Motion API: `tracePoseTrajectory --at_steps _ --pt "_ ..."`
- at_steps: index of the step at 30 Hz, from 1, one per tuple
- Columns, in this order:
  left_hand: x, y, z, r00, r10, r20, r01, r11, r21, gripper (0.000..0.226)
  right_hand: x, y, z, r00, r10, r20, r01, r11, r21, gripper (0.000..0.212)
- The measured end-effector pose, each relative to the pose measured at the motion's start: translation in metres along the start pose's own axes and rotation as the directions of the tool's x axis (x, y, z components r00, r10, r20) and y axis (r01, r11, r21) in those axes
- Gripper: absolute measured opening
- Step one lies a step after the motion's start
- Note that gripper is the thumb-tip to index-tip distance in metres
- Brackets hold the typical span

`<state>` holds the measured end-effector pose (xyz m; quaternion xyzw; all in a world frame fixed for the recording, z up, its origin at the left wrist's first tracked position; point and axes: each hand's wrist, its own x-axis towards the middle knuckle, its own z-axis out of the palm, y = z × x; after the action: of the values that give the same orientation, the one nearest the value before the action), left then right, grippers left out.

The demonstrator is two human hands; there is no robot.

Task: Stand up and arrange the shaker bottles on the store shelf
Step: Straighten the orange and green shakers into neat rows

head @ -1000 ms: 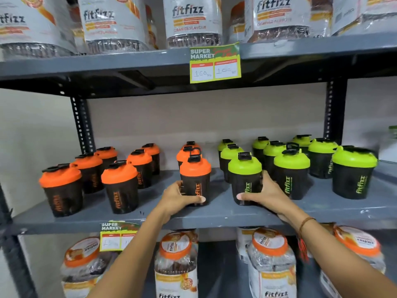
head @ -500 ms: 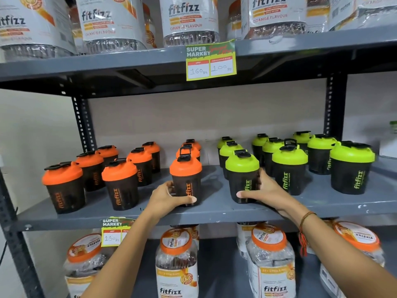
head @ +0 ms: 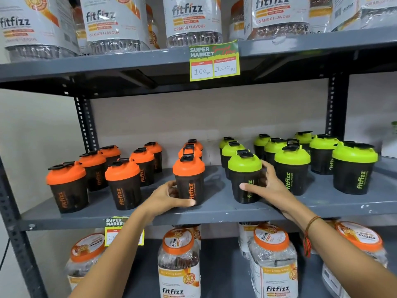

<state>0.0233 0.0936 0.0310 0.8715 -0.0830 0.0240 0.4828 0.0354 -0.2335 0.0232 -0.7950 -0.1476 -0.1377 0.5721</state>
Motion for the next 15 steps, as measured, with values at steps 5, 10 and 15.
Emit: tracePoseTrajectory --at_steps 5,10,15 --pt "0.002 -0.014 -0.018 1.0 0.009 -0.026 -0.004 0.983 0.186 0.06 -0.013 -0.014 0.013 0.92 -0.208 -0.332 0.212 0.977 -0.024 0.092" --pt "0.004 -0.018 -0.006 0.994 0.083 -0.072 -0.018 0.766 0.643 0.044 -0.008 -0.069 0.022 0.655 -0.58 -0.485 0.444 0.814 -0.374 0.041" --pt "0.009 -0.022 -0.003 0.997 0.073 0.016 -0.061 0.661 0.748 0.052 0.054 -0.144 0.041 0.734 -0.641 -0.224 0.505 0.735 -0.452 0.026"
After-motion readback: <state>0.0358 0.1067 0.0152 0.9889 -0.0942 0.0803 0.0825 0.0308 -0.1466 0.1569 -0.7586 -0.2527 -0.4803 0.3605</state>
